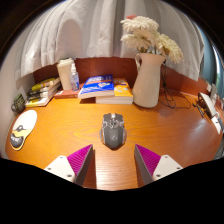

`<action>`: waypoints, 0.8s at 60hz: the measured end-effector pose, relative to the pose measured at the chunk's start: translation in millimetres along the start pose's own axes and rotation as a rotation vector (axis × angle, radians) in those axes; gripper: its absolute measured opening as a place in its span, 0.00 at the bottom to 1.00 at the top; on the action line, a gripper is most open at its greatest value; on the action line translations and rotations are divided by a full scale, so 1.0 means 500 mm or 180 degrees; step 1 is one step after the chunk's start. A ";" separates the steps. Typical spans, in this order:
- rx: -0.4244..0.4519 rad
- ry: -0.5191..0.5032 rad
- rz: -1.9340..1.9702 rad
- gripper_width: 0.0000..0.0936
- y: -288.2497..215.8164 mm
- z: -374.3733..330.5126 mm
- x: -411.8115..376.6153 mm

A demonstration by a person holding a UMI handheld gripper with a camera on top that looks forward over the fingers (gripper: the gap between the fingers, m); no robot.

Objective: Arrange mouse

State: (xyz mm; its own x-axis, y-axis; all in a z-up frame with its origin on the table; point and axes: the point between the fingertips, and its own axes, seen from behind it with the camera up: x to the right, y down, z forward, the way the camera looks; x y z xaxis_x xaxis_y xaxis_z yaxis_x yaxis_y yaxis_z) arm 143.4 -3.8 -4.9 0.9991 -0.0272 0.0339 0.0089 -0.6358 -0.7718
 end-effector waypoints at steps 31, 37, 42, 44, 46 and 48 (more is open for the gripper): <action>-0.0186 -0.0036 0.0059 0.43 -0.105 0.152 -0.002; -0.0241 0.0004 0.0118 0.37 -0.103 0.152 -0.003; -0.0333 0.0054 0.0220 0.37 -0.105 0.148 0.000; -0.0343 0.0090 0.0256 0.37 -0.114 0.139 0.001; -0.0301 0.0103 0.0294 0.37 -0.135 0.127 -0.001; -0.0242 0.0129 0.0312 0.37 -0.163 0.110 -0.004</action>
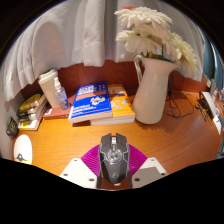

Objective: Arrange mouse

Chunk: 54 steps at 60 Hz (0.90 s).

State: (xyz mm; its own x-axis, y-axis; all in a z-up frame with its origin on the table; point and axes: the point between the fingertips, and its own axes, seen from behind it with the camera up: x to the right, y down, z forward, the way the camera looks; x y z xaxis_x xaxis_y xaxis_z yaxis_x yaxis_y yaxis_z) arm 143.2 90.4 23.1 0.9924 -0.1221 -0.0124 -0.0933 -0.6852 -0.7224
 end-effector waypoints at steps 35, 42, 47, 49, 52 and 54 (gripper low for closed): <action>0.1019 -0.0483 -0.0014 0.37 -0.325 -0.358 -0.585; 0.0627 -0.0623 -0.0164 0.37 -0.186 -0.274 -0.727; 0.0343 -0.0630 -0.0248 0.37 -0.078 -0.202 -0.795; 0.0226 -0.0617 -0.0295 0.37 -0.036 -0.174 -0.812; 0.0078 -0.0636 -0.0387 0.37 0.025 -0.141 -0.835; -0.0019 -0.0630 -0.0418 0.37 0.063 -0.120 -0.846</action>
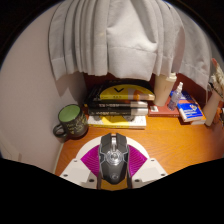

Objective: Arrange mouse

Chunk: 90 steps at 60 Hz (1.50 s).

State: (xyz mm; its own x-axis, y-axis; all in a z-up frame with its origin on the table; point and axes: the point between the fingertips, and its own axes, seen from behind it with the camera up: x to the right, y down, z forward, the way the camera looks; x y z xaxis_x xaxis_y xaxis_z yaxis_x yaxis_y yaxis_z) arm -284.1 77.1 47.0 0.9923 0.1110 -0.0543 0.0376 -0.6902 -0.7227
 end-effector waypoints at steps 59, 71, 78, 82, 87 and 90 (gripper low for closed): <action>0.0597 0.0167 0.0029 0.90 -0.053 -0.462 0.235; 0.0681 0.0244 0.0103 0.89 0.042 -0.606 0.335; 0.0666 0.0203 0.0171 0.89 0.104 -0.659 0.361; 0.0651 0.0189 0.0196 0.89 0.131 -0.678 0.379; 0.0622 0.0225 0.0194 0.89 0.164 -0.691 0.402; 0.0603 0.0215 0.0190 0.89 0.177 -0.698 0.412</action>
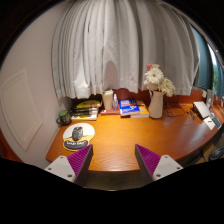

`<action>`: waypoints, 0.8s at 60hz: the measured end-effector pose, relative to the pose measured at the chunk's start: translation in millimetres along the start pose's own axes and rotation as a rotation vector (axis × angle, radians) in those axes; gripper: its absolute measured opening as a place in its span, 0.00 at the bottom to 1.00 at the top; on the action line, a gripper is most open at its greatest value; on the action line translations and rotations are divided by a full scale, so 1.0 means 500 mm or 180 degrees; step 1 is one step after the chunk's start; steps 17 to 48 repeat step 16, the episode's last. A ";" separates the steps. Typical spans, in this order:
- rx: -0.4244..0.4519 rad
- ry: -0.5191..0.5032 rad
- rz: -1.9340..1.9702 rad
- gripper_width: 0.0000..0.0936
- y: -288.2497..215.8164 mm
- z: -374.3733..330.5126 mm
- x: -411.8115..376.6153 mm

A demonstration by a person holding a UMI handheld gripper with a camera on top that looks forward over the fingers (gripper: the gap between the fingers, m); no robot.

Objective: Arrange mouse

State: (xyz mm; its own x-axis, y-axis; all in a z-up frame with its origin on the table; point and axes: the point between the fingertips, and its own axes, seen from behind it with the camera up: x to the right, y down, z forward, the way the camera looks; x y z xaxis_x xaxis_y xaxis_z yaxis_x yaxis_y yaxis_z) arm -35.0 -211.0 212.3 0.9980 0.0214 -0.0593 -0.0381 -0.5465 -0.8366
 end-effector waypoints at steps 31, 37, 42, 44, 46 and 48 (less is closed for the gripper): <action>0.0005 0.0003 0.0060 0.89 0.012 -0.029 0.037; 0.0005 0.0003 0.0060 0.89 0.012 -0.029 0.037; 0.0005 0.0003 0.0060 0.89 0.012 -0.029 0.037; 0.0005 0.0003 0.0060 0.89 0.012 -0.029 0.037; 0.0005 0.0003 0.0060 0.89 0.012 -0.029 0.037; 0.0005 0.0003 0.0060 0.89 0.012 -0.029 0.037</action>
